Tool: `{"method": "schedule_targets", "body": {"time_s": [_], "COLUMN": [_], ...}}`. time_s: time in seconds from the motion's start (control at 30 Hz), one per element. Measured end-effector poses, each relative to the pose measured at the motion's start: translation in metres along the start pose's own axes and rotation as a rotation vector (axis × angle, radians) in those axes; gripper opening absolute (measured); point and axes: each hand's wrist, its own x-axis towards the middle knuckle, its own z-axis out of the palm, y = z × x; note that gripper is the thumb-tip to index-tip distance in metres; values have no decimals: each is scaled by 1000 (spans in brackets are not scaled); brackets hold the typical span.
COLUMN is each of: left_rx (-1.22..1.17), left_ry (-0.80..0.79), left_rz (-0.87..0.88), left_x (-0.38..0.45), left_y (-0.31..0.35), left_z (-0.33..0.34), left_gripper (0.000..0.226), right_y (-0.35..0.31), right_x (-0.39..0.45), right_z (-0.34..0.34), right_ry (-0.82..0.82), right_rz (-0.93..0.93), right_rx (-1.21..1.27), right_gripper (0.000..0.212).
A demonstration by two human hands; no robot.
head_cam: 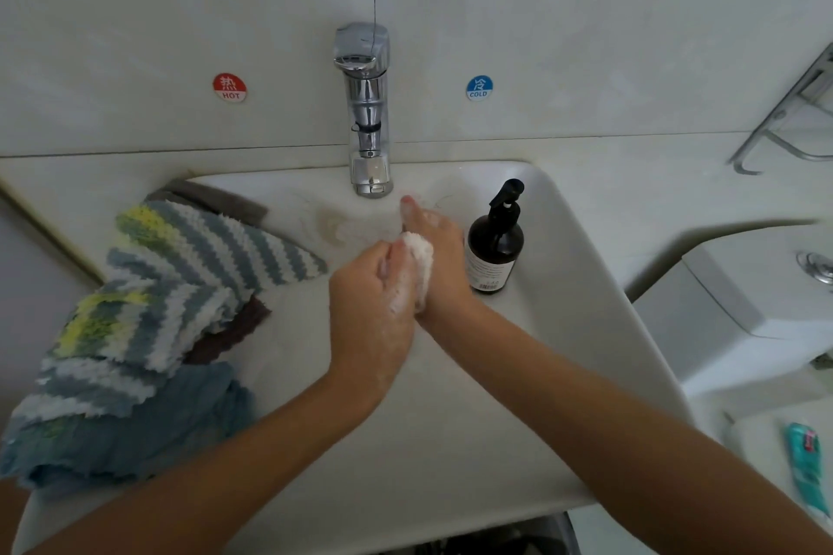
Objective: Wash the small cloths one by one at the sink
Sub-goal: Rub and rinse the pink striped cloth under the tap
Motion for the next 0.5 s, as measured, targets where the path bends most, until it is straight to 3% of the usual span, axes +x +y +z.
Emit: {"method": "schedule_targets", "body": {"time_s": [0.13, 0.2, 0.37, 0.5], "left_rx": [-38, -69, -19, -90], "left_ry": [61, 53, 17, 46], "left_rz": [-173, -243, -103, -193], "left_x": [32, 38, 5, 37], "left_y": [-10, -20, -4, -18], "left_z": [4, 2, 7, 2], "left_gripper": [44, 46, 38, 43], "right_y": [8, 10, -3, 3], "right_x": [-16, -17, 11, -22], "right_z": [0, 5, 1, 2], "right_ry": [-100, -103, -30, -118], "right_rz": [-130, -89, 29, -69], "right_rx": [-126, -99, 50, -47], "right_gripper": [34, 36, 45, 37]}}
